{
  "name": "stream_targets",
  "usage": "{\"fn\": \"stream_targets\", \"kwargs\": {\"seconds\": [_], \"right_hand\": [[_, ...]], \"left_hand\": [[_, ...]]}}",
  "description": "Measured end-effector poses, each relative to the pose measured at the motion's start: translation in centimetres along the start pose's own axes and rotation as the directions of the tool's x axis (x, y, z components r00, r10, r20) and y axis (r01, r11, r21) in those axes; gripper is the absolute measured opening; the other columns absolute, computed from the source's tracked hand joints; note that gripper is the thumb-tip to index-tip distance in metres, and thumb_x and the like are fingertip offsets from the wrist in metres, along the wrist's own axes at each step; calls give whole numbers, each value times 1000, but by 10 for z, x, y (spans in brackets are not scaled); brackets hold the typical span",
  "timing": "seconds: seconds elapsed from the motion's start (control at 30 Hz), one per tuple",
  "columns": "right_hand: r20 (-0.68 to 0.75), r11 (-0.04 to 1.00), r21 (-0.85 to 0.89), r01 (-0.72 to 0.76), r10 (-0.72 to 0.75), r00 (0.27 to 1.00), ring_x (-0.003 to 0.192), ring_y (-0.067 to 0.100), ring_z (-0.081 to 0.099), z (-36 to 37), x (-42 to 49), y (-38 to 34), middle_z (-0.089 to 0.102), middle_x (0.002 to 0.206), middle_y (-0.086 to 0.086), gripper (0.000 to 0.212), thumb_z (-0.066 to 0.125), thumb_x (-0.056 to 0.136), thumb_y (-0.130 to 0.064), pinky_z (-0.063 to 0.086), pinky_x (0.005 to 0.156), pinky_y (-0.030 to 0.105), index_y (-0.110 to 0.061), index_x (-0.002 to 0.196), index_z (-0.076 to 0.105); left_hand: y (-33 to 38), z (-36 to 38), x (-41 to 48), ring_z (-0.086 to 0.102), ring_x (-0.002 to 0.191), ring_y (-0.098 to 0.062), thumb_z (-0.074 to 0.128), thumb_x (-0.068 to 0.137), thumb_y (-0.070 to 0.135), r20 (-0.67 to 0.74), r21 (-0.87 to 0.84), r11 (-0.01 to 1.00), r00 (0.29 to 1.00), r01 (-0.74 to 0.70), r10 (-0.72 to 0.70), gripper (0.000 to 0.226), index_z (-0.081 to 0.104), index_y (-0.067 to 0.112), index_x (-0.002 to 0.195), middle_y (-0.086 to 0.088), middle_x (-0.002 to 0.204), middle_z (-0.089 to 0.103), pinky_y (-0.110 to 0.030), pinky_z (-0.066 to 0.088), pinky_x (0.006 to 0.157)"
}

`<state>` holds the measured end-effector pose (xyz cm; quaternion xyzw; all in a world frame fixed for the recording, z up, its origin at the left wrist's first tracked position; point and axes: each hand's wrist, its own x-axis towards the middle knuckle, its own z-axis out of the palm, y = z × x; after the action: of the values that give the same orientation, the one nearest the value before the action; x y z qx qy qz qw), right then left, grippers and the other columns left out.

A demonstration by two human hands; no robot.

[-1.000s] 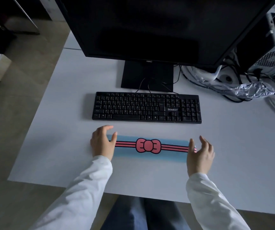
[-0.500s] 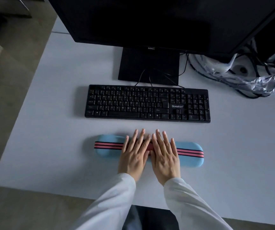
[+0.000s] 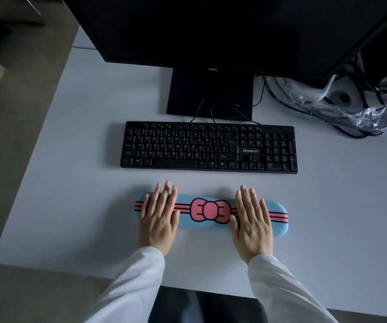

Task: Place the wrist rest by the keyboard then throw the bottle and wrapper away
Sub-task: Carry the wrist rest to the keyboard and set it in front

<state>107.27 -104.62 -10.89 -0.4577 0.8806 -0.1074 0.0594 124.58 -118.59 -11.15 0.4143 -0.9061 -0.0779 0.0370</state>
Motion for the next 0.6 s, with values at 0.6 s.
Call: {"fn": "stream_targets", "kwargs": {"seconds": [0.6], "right_hand": [[-2,970,-16,-244,244,970,145,14,3,-10,-7,32,36,149,13,60,14,96,-37,-8,116,20,-1,141,28]], "left_hand": [[-37,0,0,18,136,-22,22,95,30,-23,-108,980,985,166,-169,45,32,18,138,-17,148,39,-36,14,108]]}}
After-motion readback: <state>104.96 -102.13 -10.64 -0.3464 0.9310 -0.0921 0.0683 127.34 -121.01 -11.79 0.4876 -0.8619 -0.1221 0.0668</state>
